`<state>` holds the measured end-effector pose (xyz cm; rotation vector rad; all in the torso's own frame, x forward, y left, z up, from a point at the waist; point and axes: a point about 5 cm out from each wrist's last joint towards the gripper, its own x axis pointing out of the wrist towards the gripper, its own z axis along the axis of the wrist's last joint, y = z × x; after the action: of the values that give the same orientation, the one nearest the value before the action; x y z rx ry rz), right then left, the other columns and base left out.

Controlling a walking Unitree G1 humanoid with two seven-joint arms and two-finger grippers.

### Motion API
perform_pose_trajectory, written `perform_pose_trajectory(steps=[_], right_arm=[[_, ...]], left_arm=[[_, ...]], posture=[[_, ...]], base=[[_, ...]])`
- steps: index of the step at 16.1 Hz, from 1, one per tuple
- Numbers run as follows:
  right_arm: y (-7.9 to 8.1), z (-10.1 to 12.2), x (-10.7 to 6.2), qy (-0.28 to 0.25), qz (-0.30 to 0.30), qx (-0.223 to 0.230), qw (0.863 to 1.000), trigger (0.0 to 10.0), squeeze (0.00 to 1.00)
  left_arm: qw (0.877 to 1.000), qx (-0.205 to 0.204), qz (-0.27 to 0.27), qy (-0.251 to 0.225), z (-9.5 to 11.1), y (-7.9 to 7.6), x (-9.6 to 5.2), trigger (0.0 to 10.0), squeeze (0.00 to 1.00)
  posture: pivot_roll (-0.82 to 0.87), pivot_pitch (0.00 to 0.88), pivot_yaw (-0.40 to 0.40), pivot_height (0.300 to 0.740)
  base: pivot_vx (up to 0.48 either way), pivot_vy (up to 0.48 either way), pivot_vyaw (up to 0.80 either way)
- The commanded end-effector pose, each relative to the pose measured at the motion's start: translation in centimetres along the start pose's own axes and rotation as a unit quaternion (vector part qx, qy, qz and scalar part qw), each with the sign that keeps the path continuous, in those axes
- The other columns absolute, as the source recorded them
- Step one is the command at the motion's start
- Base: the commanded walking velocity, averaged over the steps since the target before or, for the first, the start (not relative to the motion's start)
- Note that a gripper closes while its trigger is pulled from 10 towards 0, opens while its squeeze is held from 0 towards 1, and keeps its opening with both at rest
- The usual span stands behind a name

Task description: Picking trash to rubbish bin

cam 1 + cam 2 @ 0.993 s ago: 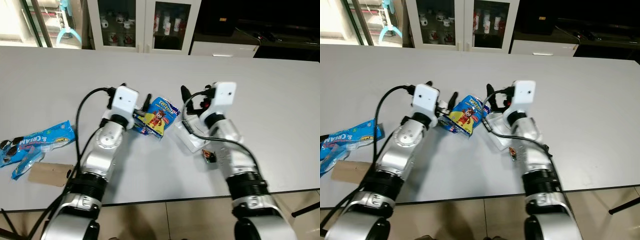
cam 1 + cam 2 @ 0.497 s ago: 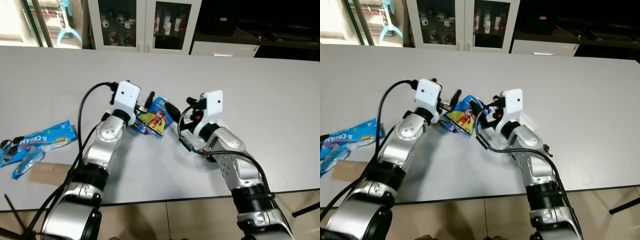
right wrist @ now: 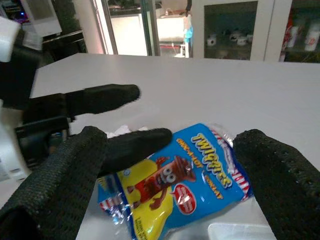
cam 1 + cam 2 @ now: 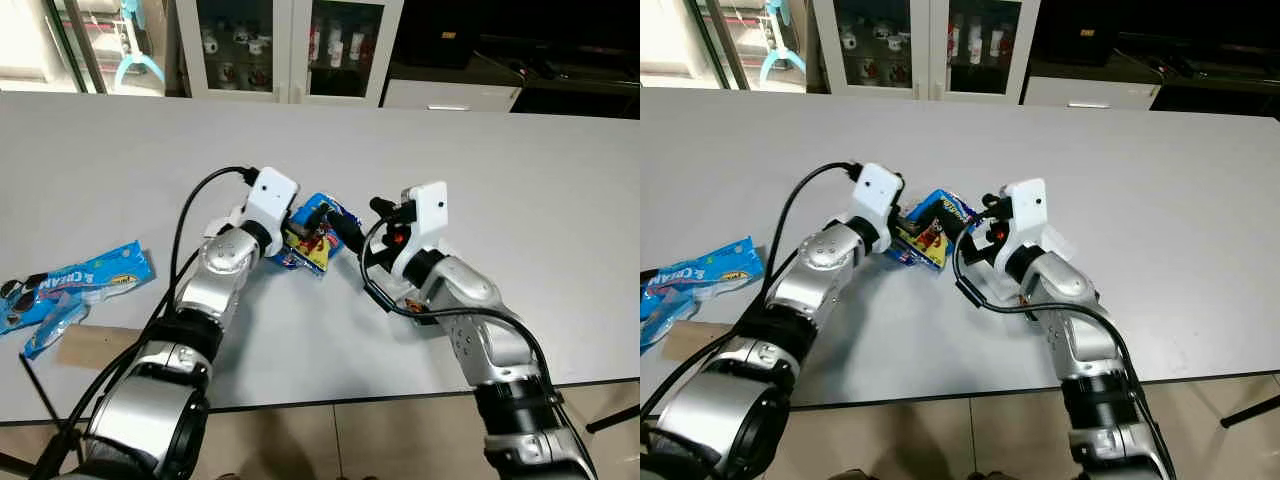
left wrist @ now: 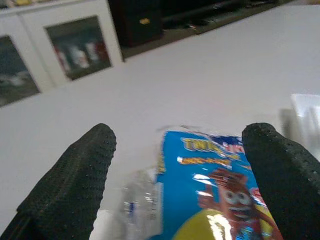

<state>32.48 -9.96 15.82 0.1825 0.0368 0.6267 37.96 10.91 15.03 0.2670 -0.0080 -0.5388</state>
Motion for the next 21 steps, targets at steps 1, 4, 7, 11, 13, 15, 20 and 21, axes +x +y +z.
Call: perform_pose_trajectory(steps=[1,4,7,11,13,15,20,21], right_arm=[[0.2,-0.3,-0.7,0.015,0.015,0.0,1.0,10.0,0.0],[0.2,-0.9,-1.2,0.036,0.017,-0.002,0.999,10.0,0.0],[-0.9,-2.8,-2.5,0.092,-0.006,-0.02,0.996,10.0,0.0],[-0.8,-3.5,-3.0,0.116,-0.001,-0.028,0.993,10.0,0.0],[-0.9,-3.5,-3.1,0.115,-0.001,-0.026,0.993,10.0,0.0],[-0.8,-3.5,-3.1,0.116,0.0,-0.024,0.993,10.0,0.0],[-0.4,-3.3,-3.1,0.109,0.005,-0.025,0.994,10.0,0.0],[-0.4,-3.3,-3.1,0.107,0.006,-0.024,0.994,10.0,0.0]], left_arm=[[0.999,-0.01,-0.041,-0.005,0.4,-0.9,0.5,10.0,0.0],[0.998,-0.004,-0.056,-0.005,0.4,-1.1,0.6,10.0,0.0],[0.998,0.007,-0.065,-0.004,0.4,-1.2,0.7,10.0,0.0],[0.997,0.011,-0.079,0.0,0.3,-1.4,0.8,10.0,0.0],[0.997,0.004,-0.081,-0.002,0.4,-1.4,0.8,10.0,0.0],[0.996,0.007,-0.094,0.005,0.3,-1.7,0.9,10.0,0.0],[0.992,0.02,-0.115,0.049,-0.9,-3.5,1.4,10.0,0.0],[0.991,0.034,-0.114,0.054,-1.0,-3.6,1.4,10.0,0.0]], posture=[[-0.07,0.043,-0.067,0.74],[-0.08,0.046,-0.063,0.74],[-0.08,0.046,-0.061,0.74],[-0.08,0.041,-0.06,0.74],[-0.08,0.041,-0.059,0.74],[-0.08,0.04,-0.058,0.74],[-0.09,0.037,-0.044,0.74],[-0.09,0.038,-0.044,0.74]], base=[[0.0,0.0,0.0],[0.0,0.0,0.0],[0.0,0.0,0.0],[0.0,0.0,0.0],[0.0,0.0,0.0],[0.0,0.0,0.0],[0.0,0.0,0.0],[0.0,0.0,0.0]])
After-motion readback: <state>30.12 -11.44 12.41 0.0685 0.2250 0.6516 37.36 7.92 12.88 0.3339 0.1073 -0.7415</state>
